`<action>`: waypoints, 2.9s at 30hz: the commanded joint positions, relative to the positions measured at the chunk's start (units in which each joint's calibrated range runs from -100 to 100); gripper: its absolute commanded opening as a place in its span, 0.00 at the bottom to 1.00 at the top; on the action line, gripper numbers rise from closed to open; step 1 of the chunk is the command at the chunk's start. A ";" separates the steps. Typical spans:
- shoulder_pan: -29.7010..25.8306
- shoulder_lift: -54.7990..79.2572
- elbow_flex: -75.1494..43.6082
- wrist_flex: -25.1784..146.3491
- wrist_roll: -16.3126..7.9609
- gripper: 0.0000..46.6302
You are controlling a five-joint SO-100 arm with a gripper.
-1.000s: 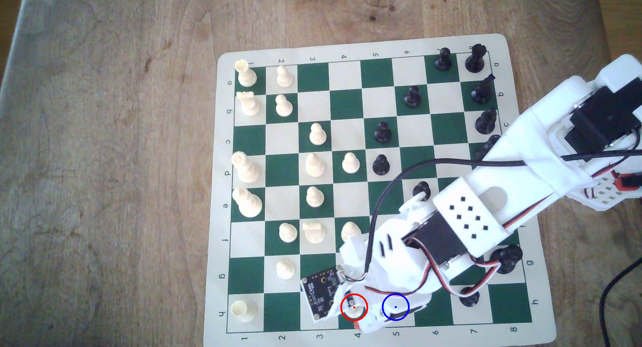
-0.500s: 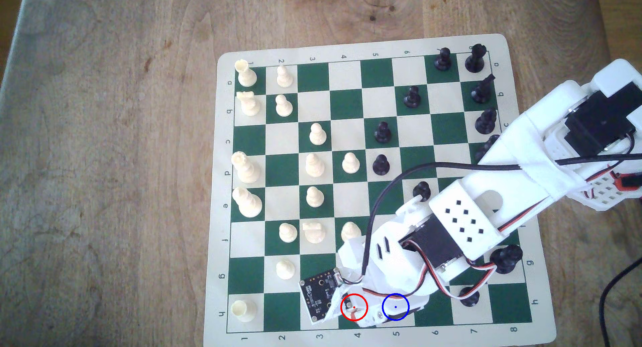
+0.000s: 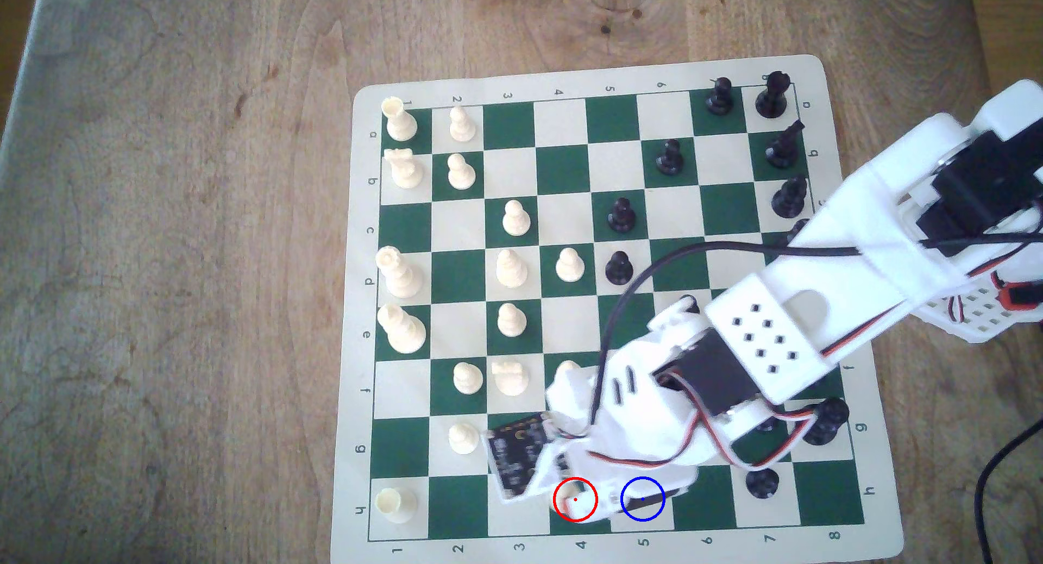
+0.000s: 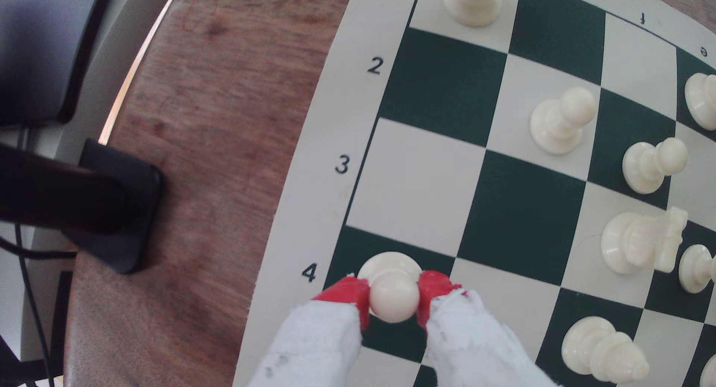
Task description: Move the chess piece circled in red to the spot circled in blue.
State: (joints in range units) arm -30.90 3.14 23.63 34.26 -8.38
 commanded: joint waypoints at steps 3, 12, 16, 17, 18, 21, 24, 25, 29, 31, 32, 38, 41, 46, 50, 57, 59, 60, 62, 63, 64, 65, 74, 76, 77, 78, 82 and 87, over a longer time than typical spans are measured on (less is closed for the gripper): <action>-1.76 -14.43 6.47 -0.44 0.54 0.01; -4.10 -21.05 20.25 -6.58 0.63 0.01; -4.57 -19.61 21.43 -7.81 0.63 0.01; -4.65 -19.02 21.43 -8.05 0.59 0.01; -4.73 -18.68 21.43 -8.22 0.54 0.01; -4.65 -17.06 21.70 -9.45 0.54 0.01; -4.57 -15.96 21.79 -9.94 0.63 0.01; -4.57 -15.71 21.79 -9.94 0.63 0.02; -3.95 -13.41 21.79 -10.84 0.63 0.02; -3.55 -12.31 21.79 -11.17 0.63 0.02; -3.40 -12.06 21.79 -11.25 0.63 0.02; -3.16 -11.21 21.70 -11.09 0.83 0.02; -3.79 -12.06 21.52 -10.10 0.83 0.02; -3.87 -12.39 21.52 -8.87 0.93 0.03; -4.10 -14.01 21.06 -7.07 0.98 0.03; -4.26 -14.94 18.89 -5.60 0.98 0.03; -3.87 -14.94 18.07 -5.52 0.98 0.03; -3.71 -14.94 17.62 -5.52 0.98 0.03; -3.09 -14.86 16.08 -5.52 1.03 0.03; -2.93 -14.69 15.62 -5.52 1.03 0.03; -2.77 -14.69 15.35 -5.52 1.03 0.03; -2.69 -14.60 15.08 -5.52 1.03 0.03; -3.09 -13.75 12.18 -0.93 1.71 0.03; -3.40 -13.33 11.82 0.63 1.90 0.04; -3.55 -13.07 11.82 1.12 2.05 0.04; -3.55 -12.73 11.73 1.61 2.30 0.04; -3.87 -11.38 11.00 2.51 2.34 0.04; -5.04 -10.53 9.46 2.76 2.25 0.04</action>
State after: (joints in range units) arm -35.25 -6.49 38.82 36.89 -6.18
